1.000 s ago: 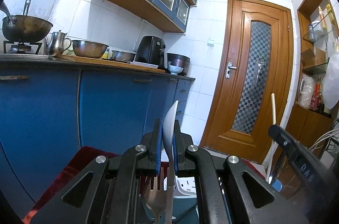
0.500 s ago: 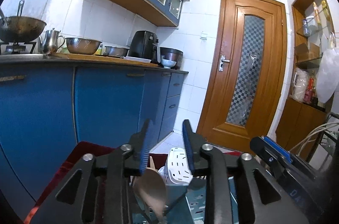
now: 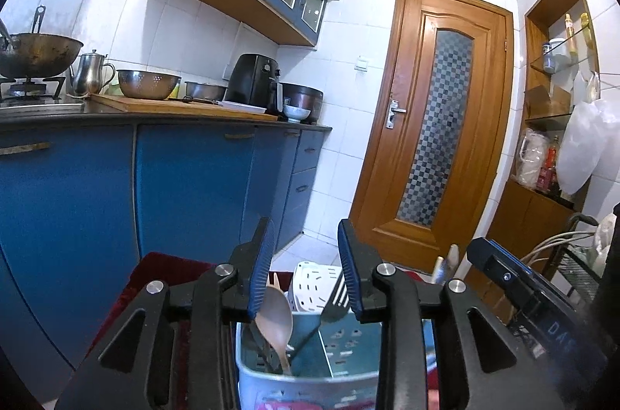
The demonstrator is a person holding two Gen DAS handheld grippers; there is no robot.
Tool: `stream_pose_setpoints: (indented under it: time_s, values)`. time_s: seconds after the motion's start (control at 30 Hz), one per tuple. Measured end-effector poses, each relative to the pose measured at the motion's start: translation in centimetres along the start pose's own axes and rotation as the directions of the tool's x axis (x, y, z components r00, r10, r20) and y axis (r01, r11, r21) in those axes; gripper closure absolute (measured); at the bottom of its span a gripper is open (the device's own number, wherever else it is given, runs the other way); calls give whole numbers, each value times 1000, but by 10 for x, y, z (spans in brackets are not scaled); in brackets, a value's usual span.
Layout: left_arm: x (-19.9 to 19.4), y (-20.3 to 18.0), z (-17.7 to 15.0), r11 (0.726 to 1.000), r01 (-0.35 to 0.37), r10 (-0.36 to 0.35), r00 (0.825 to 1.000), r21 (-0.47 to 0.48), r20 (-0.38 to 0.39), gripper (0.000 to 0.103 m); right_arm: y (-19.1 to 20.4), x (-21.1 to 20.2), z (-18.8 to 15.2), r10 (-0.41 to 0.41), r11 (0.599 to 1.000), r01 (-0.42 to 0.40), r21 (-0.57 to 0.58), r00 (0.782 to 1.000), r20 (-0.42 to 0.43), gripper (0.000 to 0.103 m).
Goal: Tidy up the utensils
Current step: 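Open both tools to release the spoon and chopstick into the caddy, then move both tools back toward the steel fork and last chopstick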
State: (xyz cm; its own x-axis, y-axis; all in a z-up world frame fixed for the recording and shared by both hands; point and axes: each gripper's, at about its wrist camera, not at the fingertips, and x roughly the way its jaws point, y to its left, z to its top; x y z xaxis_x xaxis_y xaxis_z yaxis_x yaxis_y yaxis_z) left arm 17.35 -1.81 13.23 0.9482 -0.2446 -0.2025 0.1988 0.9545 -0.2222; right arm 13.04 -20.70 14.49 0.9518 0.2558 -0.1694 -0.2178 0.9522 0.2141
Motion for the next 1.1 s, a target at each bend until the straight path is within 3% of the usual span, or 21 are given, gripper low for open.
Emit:
stream_pose_setpoints:
  time_s: [0.37, 0.63, 0.8, 1.1]
  values:
    - [-53, 3, 2, 1000, 10, -10, 997, -4, -78, 69, 17, -41, -5, 25, 999, -22, 26, 993, -114, 73]
    - [-79, 4, -18, 1000, 8, -6, 984, 9, -179, 69, 27, -66, -26, -1, 1000, -1, -8, 975, -220, 73]
    - [-85, 5, -39, 1000, 16, -15, 962, 3, -274, 69, 31, -73, -48, -44, 998, 30, -49, 947, -319, 73]
    - [-78, 5, -80, 999, 32, -35, 896, -14, -443, 69, 20, -77, -89, -73, 997, 62, -37, 882, -465, 71]
